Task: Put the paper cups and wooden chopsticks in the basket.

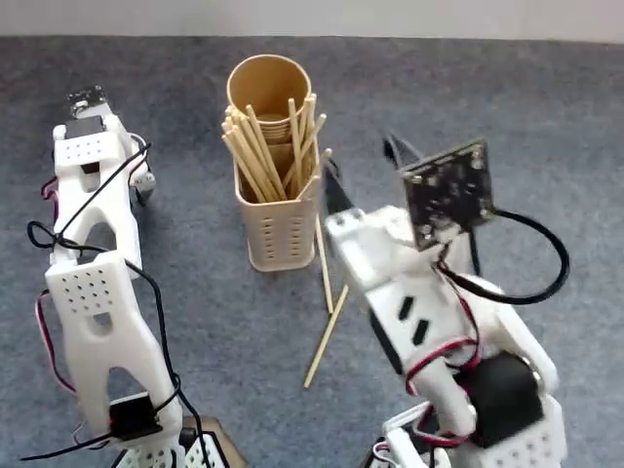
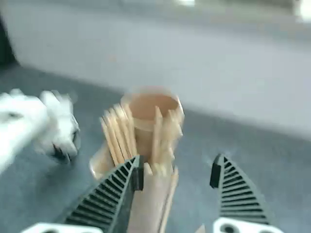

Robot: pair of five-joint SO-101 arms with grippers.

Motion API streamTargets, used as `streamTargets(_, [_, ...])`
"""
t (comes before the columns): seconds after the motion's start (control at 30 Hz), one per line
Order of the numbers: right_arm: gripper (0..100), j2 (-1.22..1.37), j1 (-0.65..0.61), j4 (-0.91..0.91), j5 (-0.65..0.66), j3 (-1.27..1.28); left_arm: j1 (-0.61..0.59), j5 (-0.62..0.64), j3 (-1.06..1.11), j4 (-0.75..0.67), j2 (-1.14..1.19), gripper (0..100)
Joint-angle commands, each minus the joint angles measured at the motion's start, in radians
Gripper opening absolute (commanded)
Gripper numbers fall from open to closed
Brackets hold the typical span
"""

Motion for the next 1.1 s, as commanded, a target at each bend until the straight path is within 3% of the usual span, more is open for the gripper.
streamTargets(0.0, [22.8, 0.13, 0.062, 0.033, -0.048, 0.176, -0.01, 0.014, -0.028, -0.014, -0.008, 10])
streamTargets(0.2, [22.8, 0.311, -0.01, -0.302, -0.091, 0.595, -0.01, 0.014, -0.028, -0.014, -0.008, 10])
streamTargets(0.43, [22.8, 0.476, -0.087, -0.542, -0.115, 0.717, -0.01, 0.012, -0.028, -0.014, -0.008, 10])
streamTargets(0.77, [22.8, 0.651, -0.084, -0.602, -0.123, 0.714, -0.01, 0.012, -0.028, -0.014, -0.008, 10])
streamTargets(0.9, [22.8, 0.607, -0.073, -0.598, -0.167, 0.716, -0.01, 0.012, -0.028, -0.014, -0.008, 10])
streamTargets(1.07, [19.1, 0.456, 0.039, -0.573, -0.17, 0.716, -0.01, 0.012, -0.028, -0.014, -0.008, 10])
